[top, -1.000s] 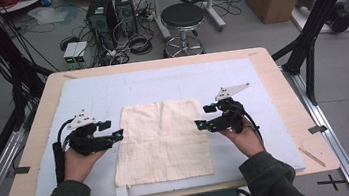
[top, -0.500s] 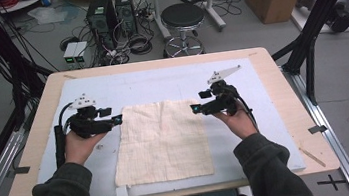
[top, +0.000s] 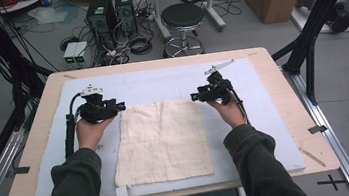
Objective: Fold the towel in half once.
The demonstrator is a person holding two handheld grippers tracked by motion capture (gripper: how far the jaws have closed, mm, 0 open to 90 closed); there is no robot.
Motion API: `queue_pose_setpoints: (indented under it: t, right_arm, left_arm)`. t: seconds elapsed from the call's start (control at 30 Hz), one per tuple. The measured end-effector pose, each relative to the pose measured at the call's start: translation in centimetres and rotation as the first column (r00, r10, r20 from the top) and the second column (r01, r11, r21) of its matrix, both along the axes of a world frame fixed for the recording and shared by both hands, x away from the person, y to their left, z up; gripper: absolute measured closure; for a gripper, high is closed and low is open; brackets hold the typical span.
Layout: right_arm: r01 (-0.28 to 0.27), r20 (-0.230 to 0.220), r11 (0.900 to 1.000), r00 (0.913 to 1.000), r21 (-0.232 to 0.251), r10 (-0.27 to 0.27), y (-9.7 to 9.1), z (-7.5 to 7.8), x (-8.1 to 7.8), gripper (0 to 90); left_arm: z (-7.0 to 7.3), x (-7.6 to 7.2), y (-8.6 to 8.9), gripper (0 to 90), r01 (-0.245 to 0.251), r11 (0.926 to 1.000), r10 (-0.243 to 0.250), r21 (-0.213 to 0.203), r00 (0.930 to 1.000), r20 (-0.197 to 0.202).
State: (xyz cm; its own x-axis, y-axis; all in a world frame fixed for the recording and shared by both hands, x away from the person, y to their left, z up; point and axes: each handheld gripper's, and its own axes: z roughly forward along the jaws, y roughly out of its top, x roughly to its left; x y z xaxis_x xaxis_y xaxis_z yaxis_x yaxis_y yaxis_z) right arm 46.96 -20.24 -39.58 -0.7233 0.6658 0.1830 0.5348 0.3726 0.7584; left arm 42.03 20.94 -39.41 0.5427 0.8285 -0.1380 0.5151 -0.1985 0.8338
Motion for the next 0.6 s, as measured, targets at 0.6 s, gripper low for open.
queue_pose_setpoints:
  t: [0.6]
  right_arm:
    - [0.06,-0.103,0.9933,0.9921,-0.099,-0.071,0.0,-3.7,2.2,56.5]
  left_arm:
    - [-4.2,2.9,-0.5,61.4,-0.088,0.993,0.099,0.078,0.9849,-0.142]
